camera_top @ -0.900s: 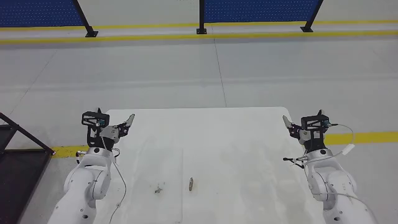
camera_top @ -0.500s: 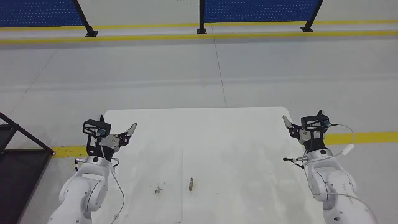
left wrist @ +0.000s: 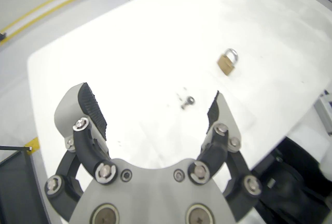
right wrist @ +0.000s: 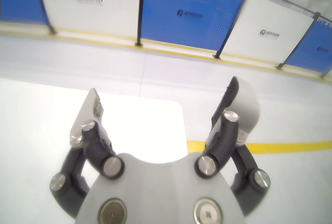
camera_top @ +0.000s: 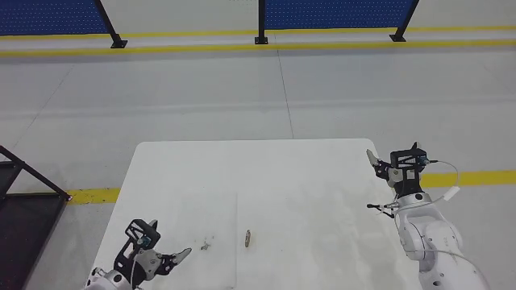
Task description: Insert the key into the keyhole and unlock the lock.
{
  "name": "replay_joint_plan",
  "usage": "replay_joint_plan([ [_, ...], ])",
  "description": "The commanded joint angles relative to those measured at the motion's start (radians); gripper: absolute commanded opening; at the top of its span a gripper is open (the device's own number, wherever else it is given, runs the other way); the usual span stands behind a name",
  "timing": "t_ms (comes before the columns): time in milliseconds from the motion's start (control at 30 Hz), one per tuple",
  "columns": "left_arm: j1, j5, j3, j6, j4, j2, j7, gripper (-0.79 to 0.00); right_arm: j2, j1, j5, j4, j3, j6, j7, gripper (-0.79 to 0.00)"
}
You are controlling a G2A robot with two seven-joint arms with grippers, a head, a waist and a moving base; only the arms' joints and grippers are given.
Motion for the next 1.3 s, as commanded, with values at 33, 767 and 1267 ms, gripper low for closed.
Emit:
replay_joint_plan([
  [33,-0.002,0.012,0.065,0.036,-0.018,-0.005,-0.099,0.0,0.0,0.0,0.0,0.0,0.0,0.0,0.0,0.0],
  [767,-0.225,0.207,0.399,0.325,0.09,-0.028,-0.376,-0.474,0.0,0.0,0.0,0.0,0.0,0.0,0.0,0.0],
  [1267,-0.279,0.231,0.438,0.368,0.164,-0.031,-0.364,-0.545,0.0,0.0,0.0,0.0,0.0,0.0,0.0,0.0],
])
